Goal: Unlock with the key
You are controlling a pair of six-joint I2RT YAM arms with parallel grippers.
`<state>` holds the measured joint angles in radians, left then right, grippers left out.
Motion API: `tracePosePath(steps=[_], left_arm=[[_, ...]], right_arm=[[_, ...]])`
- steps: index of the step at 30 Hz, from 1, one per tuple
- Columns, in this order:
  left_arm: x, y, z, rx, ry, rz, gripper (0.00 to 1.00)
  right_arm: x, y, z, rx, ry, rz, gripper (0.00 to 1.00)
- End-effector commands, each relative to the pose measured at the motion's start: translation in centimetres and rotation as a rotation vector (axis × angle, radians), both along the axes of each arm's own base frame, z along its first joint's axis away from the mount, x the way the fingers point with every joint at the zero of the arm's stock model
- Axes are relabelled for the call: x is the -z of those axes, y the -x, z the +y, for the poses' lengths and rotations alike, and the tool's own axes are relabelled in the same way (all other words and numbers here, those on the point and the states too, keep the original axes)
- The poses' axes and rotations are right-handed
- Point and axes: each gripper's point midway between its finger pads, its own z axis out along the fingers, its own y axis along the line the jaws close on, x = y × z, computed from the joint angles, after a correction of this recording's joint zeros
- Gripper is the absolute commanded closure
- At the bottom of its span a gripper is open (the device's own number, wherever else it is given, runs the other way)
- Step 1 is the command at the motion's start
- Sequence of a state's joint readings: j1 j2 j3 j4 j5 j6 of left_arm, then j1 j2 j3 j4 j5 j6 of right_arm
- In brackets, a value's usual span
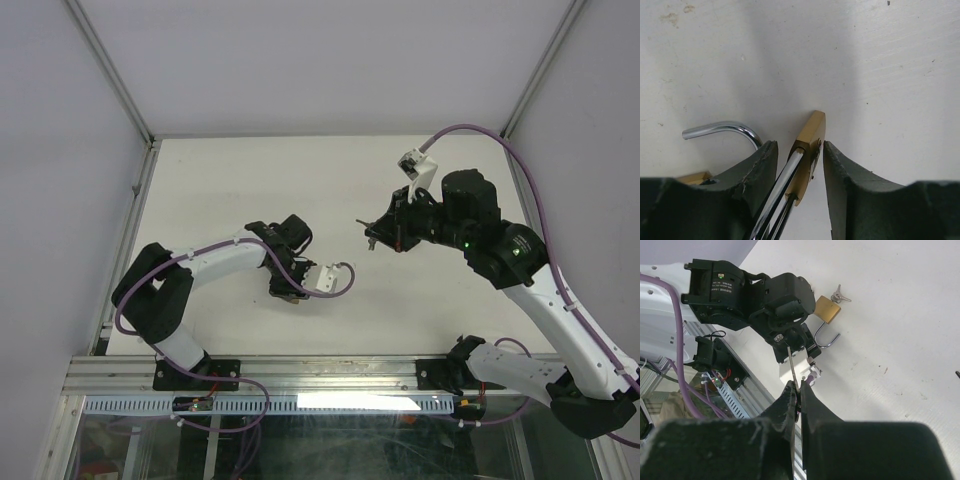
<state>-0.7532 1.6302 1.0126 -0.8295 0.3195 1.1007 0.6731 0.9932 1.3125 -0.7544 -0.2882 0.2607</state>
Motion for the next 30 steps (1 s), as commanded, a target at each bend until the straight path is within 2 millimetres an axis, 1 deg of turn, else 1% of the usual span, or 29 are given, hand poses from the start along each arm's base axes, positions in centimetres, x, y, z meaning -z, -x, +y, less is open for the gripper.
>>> tracePosePath(steps=[1,2,4,7,9,10,12,13,14,15,16,17,19,20,21,23,24,25,26,27,28,29,30], left_arm=[[-3.1,-0.4,-1.5,-0.027,0.096,-0.013,1.0],[-4.3,-1.1,-2.0,-0.07,0.14,-0.005,1.0],[-8.0,-3.3,-3.4,-0.181,0.263,0.017,1.0],[-15.7,-7.1,-4.9,-0.34,0.49,0.086,1.0],[-21.1,-8.6,-5.0,-0.413,0.655,0.184,1.0],[-23.5,-8.8,-5.2,-0.419,0.725,0.223,1.0],[-28.0,-7.7,-5.7,-0.363,0.853,0.315,1.0],[-30.4,-6.4,-5.9,-0.297,0.922,0.351,1.0],[-32.7,-4.3,-5.9,-0.212,0.982,0.436,1.0],[-34.6,-2.9,-5.8,-0.136,1.027,0.467,1.0],[-35.7,-1.7,-5.7,-0.114,1.041,0.516,1.0],[-37.1,-1.3,-5.6,-0.088,1.076,0.488,1.0],[-39.7,0.0,-4.7,-0.049,1.16,0.424,1.0],[-41.1,0.5,-4.3,-0.001,1.216,0.357,1.0],[-42.3,0.8,-4.2,0.022,1.243,0.336,1.0],[-44.7,0.8,-4.3,0.033,1.277,0.335,1.0],[-45.8,1.2,-4.3,0.061,1.293,0.31,1.0],[-46.3,1.7,-4.6,0.1,1.286,0.293,1.0],[-46.5,2.3,-4.9,0.134,1.271,0.282,1.0],[-46.4,2.3,-5.1,0.128,1.259,0.298,1.0],[-45.7,1.9,-5.3,0.102,1.241,0.322,1.0],[-44.4,1.3,-5.4,0.074,1.217,0.342,1.0],[-42.2,0.2,-5.6,-0.017,1.171,0.421,1.0]], right_arm=[[-2.2,-0.1,-0.3,0.01,-0.033,-0.068,1.0],[-2.2,0.0,-0.2,0.006,-0.033,-0.068,1.0],[-2.4,0.2,-0.2,-0.004,-0.035,-0.075,1.0],[-3.1,0.3,-0.7,-0.011,-0.032,-0.122,1.0],[-4.0,0.5,-1.3,-0.011,-0.036,-0.171,1.0],[-4.6,0.6,-1.5,-0.017,-0.043,-0.194,1.0],[-5.7,0.9,-1.4,-0.049,-0.061,-0.231,1.0],[-6.2,1.3,-1.2,-0.075,-0.068,-0.245,1.0],[-6.7,1.6,-1.0,-0.105,-0.075,-0.261,1.0],[-7.3,2.0,-0.8,-0.137,-0.084,-0.28,1.0],[-7.9,2.4,-0.6,-0.165,-0.096,-0.302,1.0],[-8.7,2.9,-0.5,-0.192,-0.114,-0.329,1.0],[-10.6,3.9,-0.4,-0.239,-0.163,-0.394,1.0],[-11.6,4.4,-0.4,-0.257,-0.191,-0.43,1.0],[-12.5,4.7,-0.4,-0.263,-0.218,-0.472,1.0],[-14.2,4.8,-0.5,-0.261,-0.265,-0.556,1.0],[-14.5,4.7,-0.4,-0.261,-0.276,-0.581,1.0],[-14.7,4.5,-0.2,-0.262,-0.281,-0.594,1.0],[-14.6,4.3,-0.1,-0.264,-0.284,-0.603,1.0],[-14.2,4.0,0.1,-0.263,-0.279,-0.594,1.0],[-13.8,3.8,0.3,-0.262,-0.273,-0.582,1.0],[-13.2,3.6,0.5,-0.263,-0.265,-0.567,1.0],[-12.6,3.4,0.6,-0.261,-0.256,-0.55,1.0]])
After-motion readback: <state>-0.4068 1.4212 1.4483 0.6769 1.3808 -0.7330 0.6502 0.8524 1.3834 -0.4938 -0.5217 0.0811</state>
